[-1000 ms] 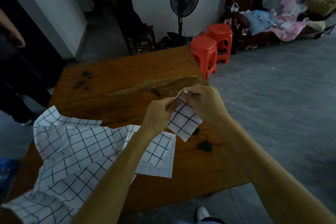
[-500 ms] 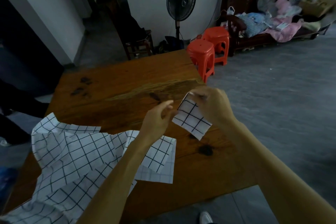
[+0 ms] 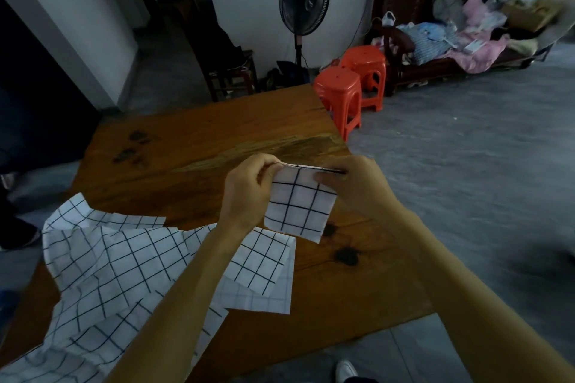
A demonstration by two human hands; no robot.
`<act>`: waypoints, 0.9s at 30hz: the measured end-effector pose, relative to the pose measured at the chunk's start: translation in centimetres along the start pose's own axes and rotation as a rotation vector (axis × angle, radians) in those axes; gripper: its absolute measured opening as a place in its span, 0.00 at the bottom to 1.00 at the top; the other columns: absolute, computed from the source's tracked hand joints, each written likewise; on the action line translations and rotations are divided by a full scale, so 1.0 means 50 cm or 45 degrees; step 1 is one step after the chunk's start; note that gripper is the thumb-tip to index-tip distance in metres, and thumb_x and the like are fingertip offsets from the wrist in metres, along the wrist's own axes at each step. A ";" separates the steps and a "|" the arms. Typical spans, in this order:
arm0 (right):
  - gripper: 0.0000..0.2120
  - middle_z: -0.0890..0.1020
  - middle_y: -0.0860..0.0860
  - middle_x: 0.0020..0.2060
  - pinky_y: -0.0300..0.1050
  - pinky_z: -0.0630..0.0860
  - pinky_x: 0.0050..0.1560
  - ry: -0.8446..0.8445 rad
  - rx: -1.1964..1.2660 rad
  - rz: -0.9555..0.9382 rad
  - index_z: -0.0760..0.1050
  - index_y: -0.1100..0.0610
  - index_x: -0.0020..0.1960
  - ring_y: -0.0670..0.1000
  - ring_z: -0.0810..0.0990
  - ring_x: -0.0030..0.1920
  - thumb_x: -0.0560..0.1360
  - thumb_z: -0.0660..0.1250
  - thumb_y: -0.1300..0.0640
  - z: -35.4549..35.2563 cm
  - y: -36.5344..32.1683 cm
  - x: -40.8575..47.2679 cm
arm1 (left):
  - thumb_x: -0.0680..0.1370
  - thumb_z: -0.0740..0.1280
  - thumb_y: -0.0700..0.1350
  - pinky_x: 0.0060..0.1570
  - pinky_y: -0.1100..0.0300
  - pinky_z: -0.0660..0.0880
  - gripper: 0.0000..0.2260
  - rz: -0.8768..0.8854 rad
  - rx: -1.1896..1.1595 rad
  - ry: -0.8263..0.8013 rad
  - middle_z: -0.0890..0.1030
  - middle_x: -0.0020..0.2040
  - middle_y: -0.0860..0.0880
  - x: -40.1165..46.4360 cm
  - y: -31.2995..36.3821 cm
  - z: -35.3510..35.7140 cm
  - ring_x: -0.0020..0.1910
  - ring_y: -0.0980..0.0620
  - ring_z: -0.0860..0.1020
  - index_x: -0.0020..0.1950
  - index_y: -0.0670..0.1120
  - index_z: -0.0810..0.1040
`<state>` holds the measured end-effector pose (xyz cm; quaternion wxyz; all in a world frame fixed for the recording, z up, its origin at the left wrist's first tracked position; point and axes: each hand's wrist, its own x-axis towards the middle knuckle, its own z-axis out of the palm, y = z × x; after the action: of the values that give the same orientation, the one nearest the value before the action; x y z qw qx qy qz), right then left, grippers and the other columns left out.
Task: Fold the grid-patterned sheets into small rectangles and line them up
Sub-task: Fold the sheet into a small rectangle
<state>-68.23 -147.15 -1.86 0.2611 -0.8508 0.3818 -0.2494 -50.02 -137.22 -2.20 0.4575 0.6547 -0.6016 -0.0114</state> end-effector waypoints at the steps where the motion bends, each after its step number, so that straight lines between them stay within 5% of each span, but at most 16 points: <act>1: 0.07 0.82 0.47 0.33 0.42 0.72 0.35 0.004 0.096 0.049 0.82 0.51 0.39 0.45 0.78 0.34 0.74 0.71 0.52 -0.006 0.010 -0.003 | 0.78 0.66 0.41 0.43 0.74 0.72 0.03 0.001 0.003 0.014 0.78 0.43 0.54 -0.001 -0.003 -0.007 0.42 0.64 0.75 0.50 0.44 0.79; 5: 0.03 0.84 0.43 0.38 0.32 0.74 0.40 0.049 0.313 0.085 0.84 0.52 0.46 0.40 0.81 0.39 0.74 0.72 0.55 -0.011 0.018 -0.006 | 0.78 0.66 0.44 0.44 0.75 0.71 0.03 -0.007 -0.065 -0.026 0.78 0.45 0.57 -0.002 0.002 -0.013 0.44 0.65 0.76 0.51 0.47 0.77; 9: 0.04 0.80 0.35 0.31 0.29 0.70 0.36 0.018 0.385 0.107 0.82 0.46 0.44 0.36 0.78 0.35 0.74 0.72 0.56 -0.010 0.010 -0.008 | 0.75 0.69 0.50 0.46 0.76 0.71 0.12 -0.246 -0.266 -0.256 0.77 0.49 0.63 -0.010 -0.001 -0.005 0.48 0.69 0.76 0.57 0.53 0.74; 15: 0.04 0.84 0.45 0.41 0.47 0.81 0.46 0.023 0.505 0.168 0.81 0.48 0.49 0.45 0.82 0.43 0.75 0.71 0.52 0.012 0.006 -0.010 | 0.76 0.70 0.46 0.47 0.63 0.79 0.07 -0.355 -0.337 -0.202 0.83 0.47 0.58 -0.040 -0.023 0.013 0.47 0.63 0.80 0.53 0.53 0.81; 17: 0.08 0.83 0.45 0.42 0.44 0.80 0.45 -0.018 0.570 0.231 0.79 0.50 0.52 0.44 0.82 0.43 0.75 0.70 0.49 0.030 -0.001 -0.017 | 0.75 0.70 0.47 0.44 0.57 0.80 0.03 -0.445 -0.405 -0.130 0.83 0.43 0.58 -0.040 -0.019 0.015 0.43 0.60 0.82 0.46 0.55 0.81; 23: 0.12 0.81 0.41 0.28 0.32 0.72 0.30 0.027 0.635 0.329 0.76 0.53 0.36 0.40 0.79 0.29 0.77 0.68 0.53 0.050 -0.027 -0.036 | 0.77 0.67 0.47 0.43 0.56 0.81 0.03 -0.525 -0.574 -0.120 0.84 0.45 0.52 -0.048 -0.016 0.015 0.44 0.56 0.82 0.48 0.51 0.80; 27: 0.14 0.75 0.41 0.23 0.32 0.67 0.27 0.031 0.652 0.389 0.72 0.52 0.33 0.39 0.72 0.24 0.77 0.69 0.53 0.053 -0.024 -0.032 | 0.77 0.66 0.50 0.41 0.43 0.79 0.10 -0.578 -0.541 -0.089 0.84 0.40 0.46 -0.074 -0.031 0.021 0.40 0.46 0.82 0.45 0.43 0.81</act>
<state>-66.88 -144.56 -3.44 0.4972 -0.6868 0.4333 -0.3055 -50.43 -135.14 -5.75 0.5491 0.6611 -0.4396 -0.2611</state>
